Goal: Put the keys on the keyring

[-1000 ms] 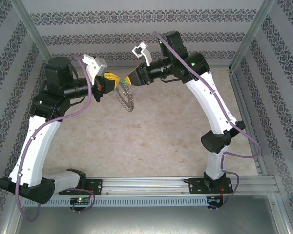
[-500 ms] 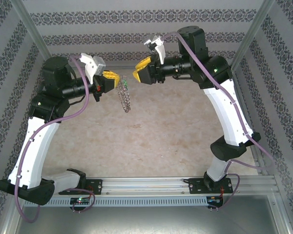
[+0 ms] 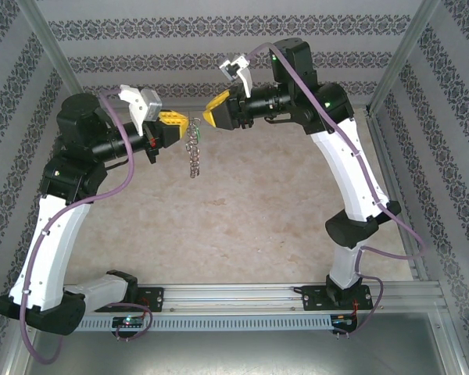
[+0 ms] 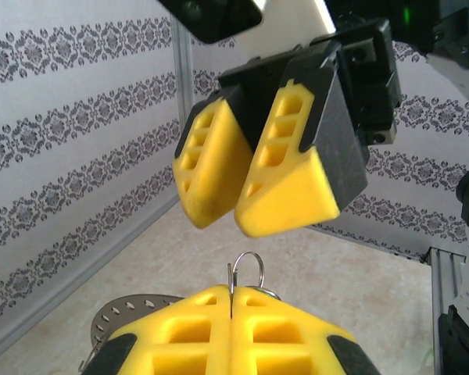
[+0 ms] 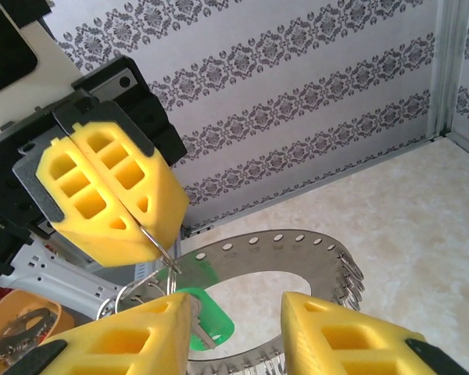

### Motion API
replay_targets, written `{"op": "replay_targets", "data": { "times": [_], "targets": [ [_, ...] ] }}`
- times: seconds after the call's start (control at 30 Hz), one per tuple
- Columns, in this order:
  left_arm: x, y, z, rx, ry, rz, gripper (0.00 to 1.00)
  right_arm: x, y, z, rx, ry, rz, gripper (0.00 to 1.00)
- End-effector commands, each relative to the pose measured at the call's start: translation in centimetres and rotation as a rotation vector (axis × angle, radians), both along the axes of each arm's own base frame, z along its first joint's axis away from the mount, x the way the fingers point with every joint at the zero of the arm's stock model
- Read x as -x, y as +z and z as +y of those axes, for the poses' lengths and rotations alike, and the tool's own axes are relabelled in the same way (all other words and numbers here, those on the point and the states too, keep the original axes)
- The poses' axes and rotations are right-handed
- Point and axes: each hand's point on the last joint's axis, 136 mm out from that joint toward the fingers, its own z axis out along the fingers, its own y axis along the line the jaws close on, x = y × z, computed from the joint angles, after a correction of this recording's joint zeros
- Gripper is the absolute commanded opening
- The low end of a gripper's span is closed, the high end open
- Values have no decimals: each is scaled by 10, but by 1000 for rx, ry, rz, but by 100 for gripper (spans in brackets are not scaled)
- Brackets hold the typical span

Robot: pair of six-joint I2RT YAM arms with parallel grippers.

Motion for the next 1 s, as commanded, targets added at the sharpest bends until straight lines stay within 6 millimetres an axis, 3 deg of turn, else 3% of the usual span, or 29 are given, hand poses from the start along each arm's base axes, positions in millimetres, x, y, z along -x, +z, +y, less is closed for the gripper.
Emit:
{"op": "replay_targets", "data": {
  "times": [0.0,0.23,0.97],
  "targets": [
    [6,24,1,43,-16,-99,0,13,18,0,-50,48,-2,36],
    [5,29,-1,58,-29,-136,0,23,29,2,-79,78,-8,37],
    [16,68,-5,177,-96,-322,0,13,64,2,-195,67,33,37]
  ]
}}
